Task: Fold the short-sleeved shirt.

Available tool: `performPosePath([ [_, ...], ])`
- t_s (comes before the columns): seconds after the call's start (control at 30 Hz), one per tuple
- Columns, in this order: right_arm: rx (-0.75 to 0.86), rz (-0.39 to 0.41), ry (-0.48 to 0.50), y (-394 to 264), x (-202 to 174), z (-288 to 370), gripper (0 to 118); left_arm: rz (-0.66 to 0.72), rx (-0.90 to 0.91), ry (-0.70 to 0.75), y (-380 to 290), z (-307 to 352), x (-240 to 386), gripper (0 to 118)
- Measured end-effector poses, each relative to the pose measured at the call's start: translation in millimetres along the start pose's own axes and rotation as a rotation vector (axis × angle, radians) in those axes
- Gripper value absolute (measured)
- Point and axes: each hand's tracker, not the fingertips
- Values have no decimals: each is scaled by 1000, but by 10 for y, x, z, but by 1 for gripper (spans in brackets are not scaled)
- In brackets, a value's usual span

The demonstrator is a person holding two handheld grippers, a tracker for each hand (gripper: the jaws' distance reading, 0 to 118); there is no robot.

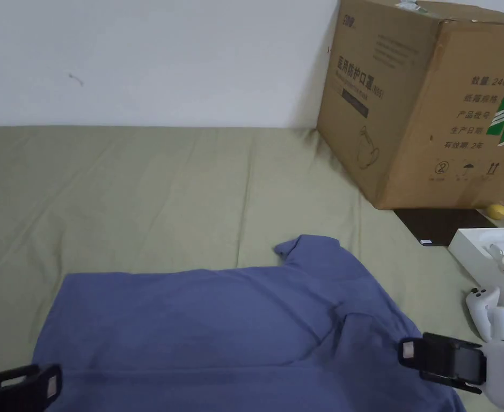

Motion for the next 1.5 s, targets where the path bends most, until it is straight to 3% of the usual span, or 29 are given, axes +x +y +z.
performPosePath([
  [0.07,125,90,25,-33,-358,139,107,-34,98,-43,50,101,230,116],
  [0.1,208,146,50,-83,-537,209,97,-68,176,-55,22,170,348,111],
  [0.13,286,200,60,-161,-687,245,68,-105,257,-46,-30,228,461,94],
  [0.17,338,241,43,-228,-818,261,40,-145,299,-31,-52,228,540,67],
  [0.2,382,287,26,-291,-956,266,8,-182,313,-12,-96,233,634,32],
  [0.23,412,322,10,-342,-1077,248,0,-219,316,16,-142,209,735,0],
  [0.3,446,308,45,-397,-1252,227,0,-259,299,71,-227,82,789,0],
  [0.37,413,273,125,-371,-1347,194,0,-240,212,-33,-233,-14,751,0],
  [0.4,398,277,135,-375,-1349,165,0,-241,207,-19,-215,-42,720,0],
  [0.53,379,379,89,-326,-1359,107,0,-216,204,9,391,-185,375,0],
  [0.73,320,343,133,-131,-1260,-128,0,13,-332,45,1557,-1434,-293,0],
  [0.8,287,308,139,-111,-1210,-288,0,-16,-396,47,1654,-1882,-483,0],
  [0.83,273,295,141,-92,-1191,-361,0,-33,-430,68,1698,-2080,-527,8],
  [0.87,257,284,142,-73,-1177,-421,0,-34,-451,64,1706,-2242,-584,30],
  [0.9,238,277,140,-53,-1163,-488,0,-29,-471,57,1704,-2419,-656,65],
  [0.93,225,274,136,-70,-1129,-568,0,-14,-473,67,1689,-2593,-717,108],
  [0.97,215,273,131,-61,-1115,-617,0,-2,-481,81,1673,-2761,-833,118],
  [1.23,114,296,95,-64,-1044,-1011,0,12,-491,134,1462,-3451,-1072,114],
  [1.3,97,286,92,-72,-1051,-1074,0,-80,-459,166,1388,-3388,-967,112],
  [1.37,85,268,98,-95,-1047,-1118,0,-95,-409,195,1352,-3290,-876,95],
  [1.43,85,245,118,-94,-1046,-1125,0,-116,-372,192,1325,-3140,-786,62],
  [1.5,82,232,121,-74,-1059,-1125,0,-142,-368,180,1264,-3030,-769,53],
])
